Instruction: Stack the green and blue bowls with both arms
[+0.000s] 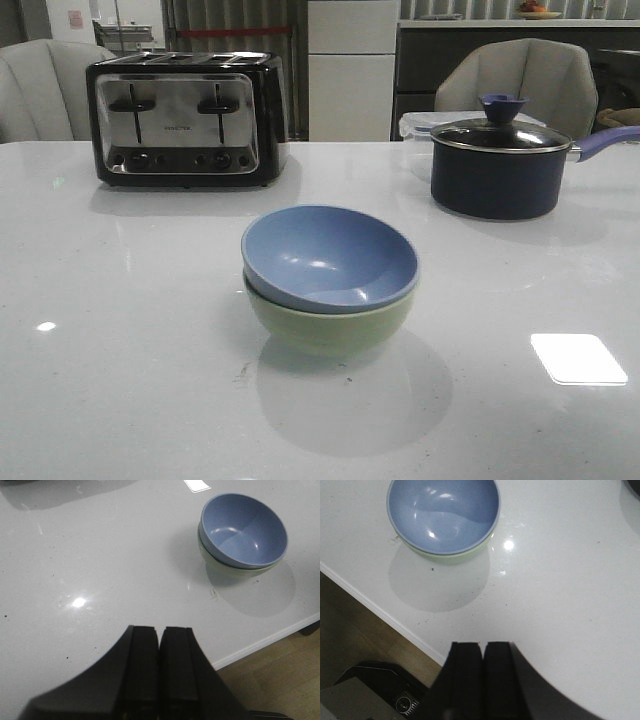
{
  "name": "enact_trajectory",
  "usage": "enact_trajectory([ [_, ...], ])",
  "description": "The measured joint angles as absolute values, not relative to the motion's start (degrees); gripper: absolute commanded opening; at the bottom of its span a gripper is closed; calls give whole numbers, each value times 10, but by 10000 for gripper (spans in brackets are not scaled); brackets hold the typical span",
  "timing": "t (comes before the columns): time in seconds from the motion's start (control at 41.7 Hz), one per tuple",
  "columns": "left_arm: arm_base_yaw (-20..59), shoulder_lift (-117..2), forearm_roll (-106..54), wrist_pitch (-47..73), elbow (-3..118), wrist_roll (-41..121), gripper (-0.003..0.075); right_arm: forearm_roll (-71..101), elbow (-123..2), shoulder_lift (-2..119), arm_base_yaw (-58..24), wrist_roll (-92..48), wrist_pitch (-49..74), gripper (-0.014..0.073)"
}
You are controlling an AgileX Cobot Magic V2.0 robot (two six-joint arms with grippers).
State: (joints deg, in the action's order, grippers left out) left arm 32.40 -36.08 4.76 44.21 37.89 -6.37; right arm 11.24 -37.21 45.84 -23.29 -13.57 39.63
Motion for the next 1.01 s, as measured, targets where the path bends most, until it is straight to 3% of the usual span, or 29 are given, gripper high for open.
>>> enact_trajectory([
  [0.168, 314, -344, 50, 441, 379, -64, 95, 112, -372, 458, -233, -136, 396, 29],
  [0.288, 255, -299, 49, 428, 367, -64, 95, 112, -372, 458, -233, -136, 397, 29],
  [0.624, 79, -118, -14, 250, 208, 9, 95, 112, -372, 458, -233, -136, 398, 29],
  [1.008, 62, -8, -11, 84, 20, 12, 95, 112, -372, 458, -233, -136, 398, 29],
])
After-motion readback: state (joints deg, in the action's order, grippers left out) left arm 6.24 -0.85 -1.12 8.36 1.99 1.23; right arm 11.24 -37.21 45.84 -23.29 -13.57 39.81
